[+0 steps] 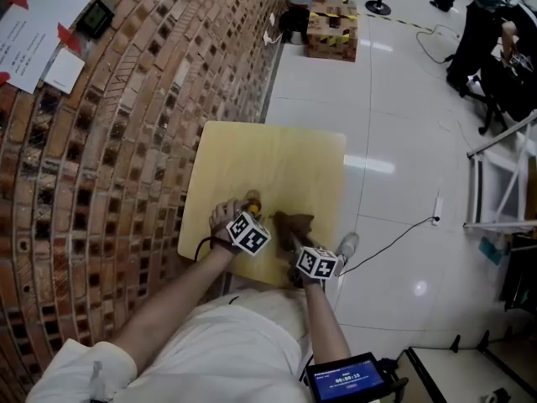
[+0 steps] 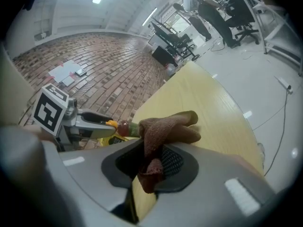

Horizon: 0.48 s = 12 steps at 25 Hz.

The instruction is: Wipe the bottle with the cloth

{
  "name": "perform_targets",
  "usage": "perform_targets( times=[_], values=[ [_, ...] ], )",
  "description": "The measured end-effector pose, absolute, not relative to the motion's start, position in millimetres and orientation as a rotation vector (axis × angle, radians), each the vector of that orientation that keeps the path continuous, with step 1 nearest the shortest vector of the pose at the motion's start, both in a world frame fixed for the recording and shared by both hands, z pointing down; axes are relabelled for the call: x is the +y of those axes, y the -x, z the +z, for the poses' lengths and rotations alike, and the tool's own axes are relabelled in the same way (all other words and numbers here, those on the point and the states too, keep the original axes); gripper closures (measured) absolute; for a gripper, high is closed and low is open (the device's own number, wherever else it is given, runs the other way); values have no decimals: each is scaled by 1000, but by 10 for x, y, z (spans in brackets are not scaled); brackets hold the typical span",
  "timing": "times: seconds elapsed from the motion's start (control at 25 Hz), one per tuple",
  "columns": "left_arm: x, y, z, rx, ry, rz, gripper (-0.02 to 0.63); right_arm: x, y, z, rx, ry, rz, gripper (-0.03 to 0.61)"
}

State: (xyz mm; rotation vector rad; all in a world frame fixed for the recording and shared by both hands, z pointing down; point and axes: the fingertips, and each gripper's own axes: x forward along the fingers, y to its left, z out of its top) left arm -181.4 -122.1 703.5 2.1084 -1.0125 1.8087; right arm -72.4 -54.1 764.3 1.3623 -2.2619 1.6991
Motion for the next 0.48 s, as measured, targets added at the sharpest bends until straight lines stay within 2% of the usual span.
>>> perform_targets(
  times=[0.08,0.48],
  values=[
    [-1245,1834,7030,-1034,-2104,1814,368,-544,707,7652,-2263,-1362,1702,511],
    [-1253,1839,7137,-1019,-2001,1839,377,-501,704,7666,-2275,-1350,1736,511]
  ],
)
